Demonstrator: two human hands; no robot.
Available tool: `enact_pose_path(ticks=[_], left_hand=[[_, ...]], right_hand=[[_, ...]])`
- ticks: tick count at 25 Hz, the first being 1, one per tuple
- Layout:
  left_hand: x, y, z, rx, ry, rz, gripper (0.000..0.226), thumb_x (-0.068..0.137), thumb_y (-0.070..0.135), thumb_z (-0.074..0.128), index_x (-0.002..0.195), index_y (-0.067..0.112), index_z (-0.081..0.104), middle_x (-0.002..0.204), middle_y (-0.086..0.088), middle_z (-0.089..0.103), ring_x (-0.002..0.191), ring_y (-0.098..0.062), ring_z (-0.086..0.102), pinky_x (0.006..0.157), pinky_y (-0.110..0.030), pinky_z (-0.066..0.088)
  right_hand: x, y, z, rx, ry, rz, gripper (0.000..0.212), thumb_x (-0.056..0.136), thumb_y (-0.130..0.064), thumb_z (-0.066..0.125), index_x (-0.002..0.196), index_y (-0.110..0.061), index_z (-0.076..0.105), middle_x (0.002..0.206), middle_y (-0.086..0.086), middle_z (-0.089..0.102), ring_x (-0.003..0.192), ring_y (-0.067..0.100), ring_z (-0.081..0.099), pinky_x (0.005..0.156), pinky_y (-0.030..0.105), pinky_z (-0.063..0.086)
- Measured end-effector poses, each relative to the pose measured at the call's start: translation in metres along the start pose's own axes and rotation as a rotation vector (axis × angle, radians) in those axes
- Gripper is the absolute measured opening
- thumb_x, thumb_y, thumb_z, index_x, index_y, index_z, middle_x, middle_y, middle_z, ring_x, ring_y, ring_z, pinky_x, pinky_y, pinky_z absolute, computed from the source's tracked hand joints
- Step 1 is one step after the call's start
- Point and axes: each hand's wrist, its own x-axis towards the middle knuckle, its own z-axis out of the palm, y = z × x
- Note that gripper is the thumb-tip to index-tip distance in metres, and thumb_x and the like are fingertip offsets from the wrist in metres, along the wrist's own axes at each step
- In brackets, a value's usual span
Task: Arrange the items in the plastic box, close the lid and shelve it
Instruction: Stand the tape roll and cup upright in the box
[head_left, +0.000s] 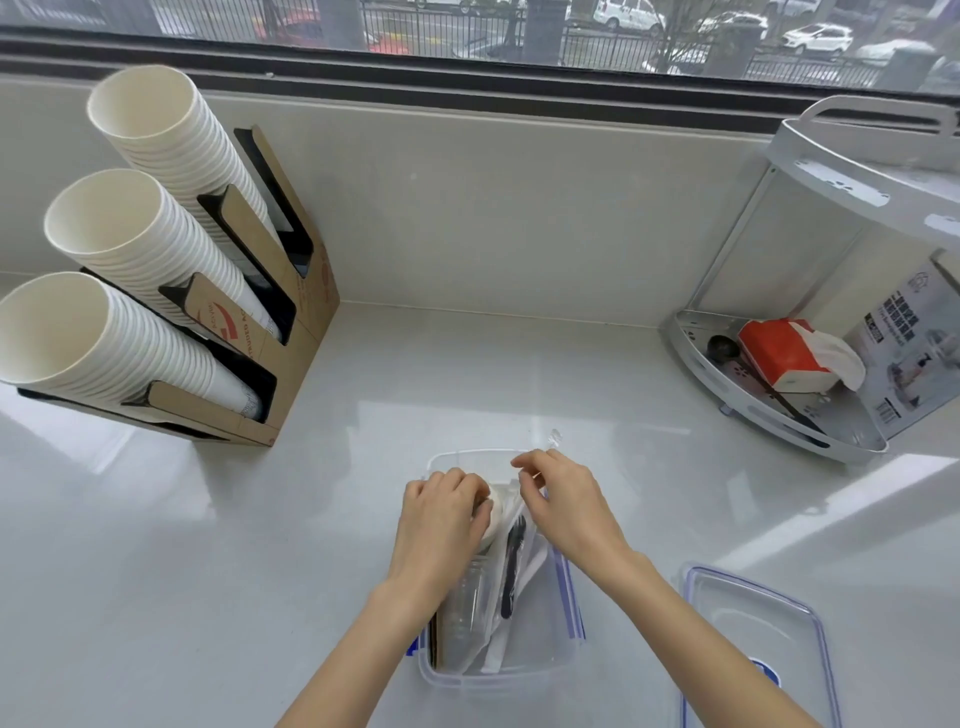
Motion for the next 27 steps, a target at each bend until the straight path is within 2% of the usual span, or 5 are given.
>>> enact_pose_path(ticks=[5, 7, 10, 14, 27], left_hand=[[-0.018, 0.002, 0.001, 0.014, -0.019, -0.013, 0.013, 0.080, 0.022, 0.062, 0.092, 0.019, 0.064, 0.100, 0.001, 0.065, 0.098, -0.024, 0.058, 0.084, -0.035, 0.041], [-0.026, -0.007, 0.004, 0.062, -0.016, -0.026, 0.024, 0.065, 0.018, 0.076, 0.086, 0.019, 0.066, 0.097, -0.004, 0.069, 0.093, -0.029, 0.064, 0.074, -0.040, 0.050], [-0.037, -0.015, 0.004, -0.007, -0.015, -0.157, 0.036, 0.077, 0.017, 0.065, 0.113, 0.013, 0.058, 0.124, -0.013, 0.057, 0.114, -0.034, 0.053, 0.086, -0.045, 0.047], [-0.044, -0.021, 0.004, -0.106, -0.037, -0.256, 0.050, 0.092, 0.021, 0.042, 0.139, 0.015, 0.028, 0.139, -0.007, 0.039, 0.122, -0.027, 0.042, 0.094, -0.037, 0.041], [-0.048, -0.024, 0.003, -0.364, -0.085, -0.259, 0.047, 0.093, 0.015, 0.036, 0.139, 0.018, 0.026, 0.132, -0.002, 0.042, 0.115, -0.018, 0.047, 0.086, -0.031, 0.046]], right_hand=[[-0.034, -0.012, 0.006, -0.195, -0.290, 0.167, 0.013, 0.095, -0.008, 0.033, 0.093, -0.006, 0.046, 0.118, 0.021, 0.056, 0.100, 0.037, 0.054, 0.073, 0.033, 0.035], [-0.041, -0.020, 0.010, -0.273, -0.376, 0.218, 0.019, 0.093, 0.000, 0.037, 0.109, 0.000, 0.048, 0.125, 0.022, 0.051, 0.111, 0.037, 0.052, 0.078, 0.037, 0.039], [-0.037, -0.024, 0.022, -0.343, -0.406, 0.253, 0.038, 0.089, 0.006, 0.046, 0.127, 0.006, 0.044, 0.134, 0.021, 0.047, 0.125, 0.035, 0.046, 0.097, 0.040, 0.043], [-0.022, -0.020, 0.040, -0.320, -0.381, 0.347, 0.036, 0.093, -0.004, 0.044, 0.129, 0.003, 0.045, 0.137, 0.016, 0.047, 0.128, 0.032, 0.045, 0.100, 0.038, 0.043], [0.004, -0.016, 0.062, -0.339, -0.268, 0.444, 0.033, 0.093, -0.012, 0.048, 0.124, -0.002, 0.053, 0.133, 0.014, 0.053, 0.124, 0.030, 0.052, 0.096, 0.036, 0.046]])
